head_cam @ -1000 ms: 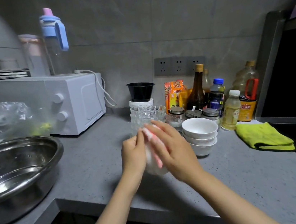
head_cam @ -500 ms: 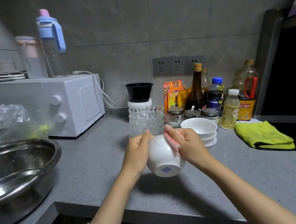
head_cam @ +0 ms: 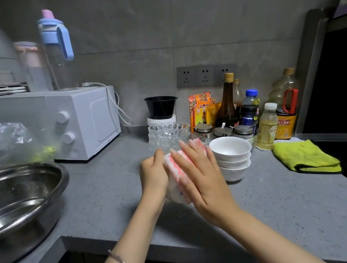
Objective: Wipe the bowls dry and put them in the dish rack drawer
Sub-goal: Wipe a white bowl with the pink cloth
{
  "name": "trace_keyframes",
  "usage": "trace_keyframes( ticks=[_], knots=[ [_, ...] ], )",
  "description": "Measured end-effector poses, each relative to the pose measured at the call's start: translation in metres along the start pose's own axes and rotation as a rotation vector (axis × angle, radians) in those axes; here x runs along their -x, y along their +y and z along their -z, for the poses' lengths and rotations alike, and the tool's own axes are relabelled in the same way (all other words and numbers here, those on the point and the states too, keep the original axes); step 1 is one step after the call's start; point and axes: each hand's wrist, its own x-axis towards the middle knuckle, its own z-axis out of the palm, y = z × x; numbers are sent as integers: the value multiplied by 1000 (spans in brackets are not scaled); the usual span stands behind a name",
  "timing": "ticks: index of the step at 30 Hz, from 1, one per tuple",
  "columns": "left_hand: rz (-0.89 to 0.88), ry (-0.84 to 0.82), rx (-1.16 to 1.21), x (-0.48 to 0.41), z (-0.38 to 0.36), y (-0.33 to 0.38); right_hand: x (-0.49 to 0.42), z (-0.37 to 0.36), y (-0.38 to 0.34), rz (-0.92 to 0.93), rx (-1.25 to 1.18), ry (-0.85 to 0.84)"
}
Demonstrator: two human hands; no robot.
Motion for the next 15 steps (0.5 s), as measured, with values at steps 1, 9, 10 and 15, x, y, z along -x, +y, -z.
trace_keyframes(
  ticks=[1,9,10,15],
  knots=[
    [27,-56,15,2,-2,-2,-2,1,2,61,56,0],
    [81,-15,132,10,-11,2,-25,16,10,-410,-546,4],
    [94,0,173,12,-11,4,-24,18,11,-488,-673,21],
    [139,-84,183,16,-9,3,-17,24,16,-691,-808,22]
  ],
)
